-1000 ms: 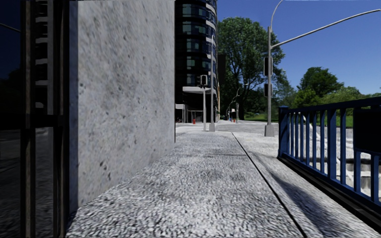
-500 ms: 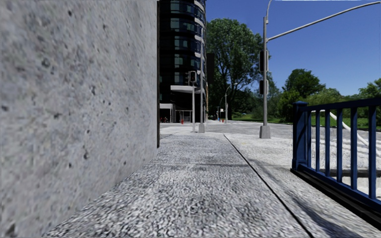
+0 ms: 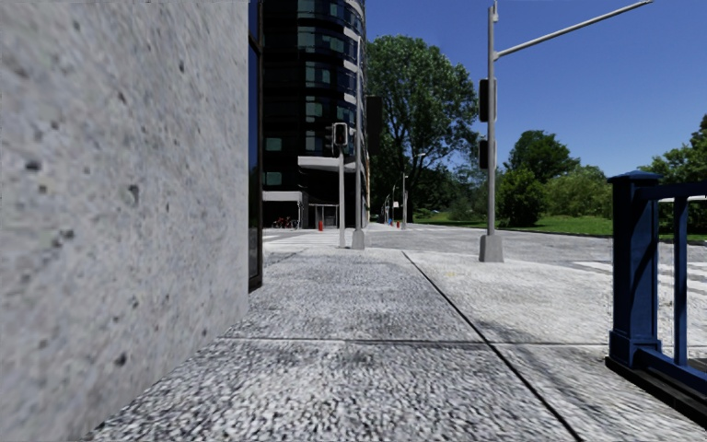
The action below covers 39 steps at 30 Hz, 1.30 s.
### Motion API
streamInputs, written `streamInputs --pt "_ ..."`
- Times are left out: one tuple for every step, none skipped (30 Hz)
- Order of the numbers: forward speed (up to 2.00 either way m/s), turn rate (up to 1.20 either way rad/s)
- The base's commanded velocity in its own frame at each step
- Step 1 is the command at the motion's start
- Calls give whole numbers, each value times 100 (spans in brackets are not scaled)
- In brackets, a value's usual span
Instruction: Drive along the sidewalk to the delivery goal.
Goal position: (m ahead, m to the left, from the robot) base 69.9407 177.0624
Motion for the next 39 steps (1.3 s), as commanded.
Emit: streamInputs --pt "200 0" --pt "200 0" --pt "200 0" --pt "200 0" --pt "200 0" --pt "200 0" --pt "200 0" --pt "200 0" --pt "200 0" --pt "200 0" --pt "200 0" --pt "200 0" --pt "200 0" --pt "200 0" --pt "200 0" --pt "200 0" --pt "200 0" --pt "200 0" --pt "200 0" --pt "200 0" --pt "200 0" --pt "200 0" --pt "200 0" --pt "200 0" --pt "200 0" --pt "200 0" --pt "200 0" --pt "200 0" --pt "200 0" --pt "200 0" --pt "200 0" --pt "200 0" --pt "200 0" --pt "200 0" --pt "200 0" --pt "200 0" --pt "200 0" --pt "200 0" --pt "200 12"
